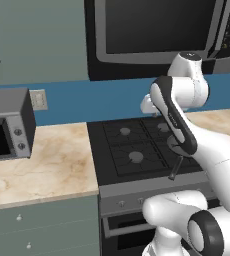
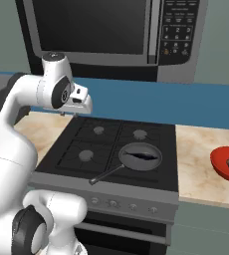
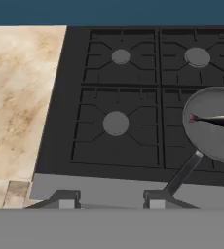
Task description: Place the fish on the plate and place the potato on the same plate.
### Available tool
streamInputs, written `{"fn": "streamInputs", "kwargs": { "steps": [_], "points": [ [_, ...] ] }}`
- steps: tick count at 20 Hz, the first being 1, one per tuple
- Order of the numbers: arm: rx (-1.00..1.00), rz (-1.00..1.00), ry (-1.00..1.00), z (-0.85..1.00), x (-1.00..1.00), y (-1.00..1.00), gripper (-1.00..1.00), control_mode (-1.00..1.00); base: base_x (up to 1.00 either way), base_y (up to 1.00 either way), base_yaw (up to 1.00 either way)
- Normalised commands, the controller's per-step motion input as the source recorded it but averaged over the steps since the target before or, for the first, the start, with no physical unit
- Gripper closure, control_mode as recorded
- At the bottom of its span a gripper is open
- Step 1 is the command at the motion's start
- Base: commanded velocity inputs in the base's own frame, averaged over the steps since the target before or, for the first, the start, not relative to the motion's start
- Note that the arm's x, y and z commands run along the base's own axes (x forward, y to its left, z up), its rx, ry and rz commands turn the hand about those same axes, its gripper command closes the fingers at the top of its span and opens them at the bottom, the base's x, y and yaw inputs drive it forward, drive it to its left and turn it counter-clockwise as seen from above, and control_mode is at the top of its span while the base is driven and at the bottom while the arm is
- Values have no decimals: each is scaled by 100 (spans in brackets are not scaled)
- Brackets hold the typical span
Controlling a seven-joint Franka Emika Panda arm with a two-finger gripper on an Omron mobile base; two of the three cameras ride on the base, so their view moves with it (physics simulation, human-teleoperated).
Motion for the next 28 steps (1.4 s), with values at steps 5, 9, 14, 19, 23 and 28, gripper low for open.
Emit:
{"fn": "streamInputs", "kwargs": {
  "steps": [5,9,14,19,23,28],
  "points": [
    [-1,-1,1,-7,-2,-16,-100,-100,0,0,0],
    [-10,-11,5,-30,-1,-36,-100,-100,0,0,0],
    [-3,-37,0,-65,0,-40,-100,-100,0,0,0],
    [0,-45,0,-49,0,-57,-100,-100,0,0,0],
    [6,-22,0,-13,1,-72,-100,-100,0,0,0],
    [6,-8,-1,-5,6,-70,-100,-100,0,0,0]
  ]
}}
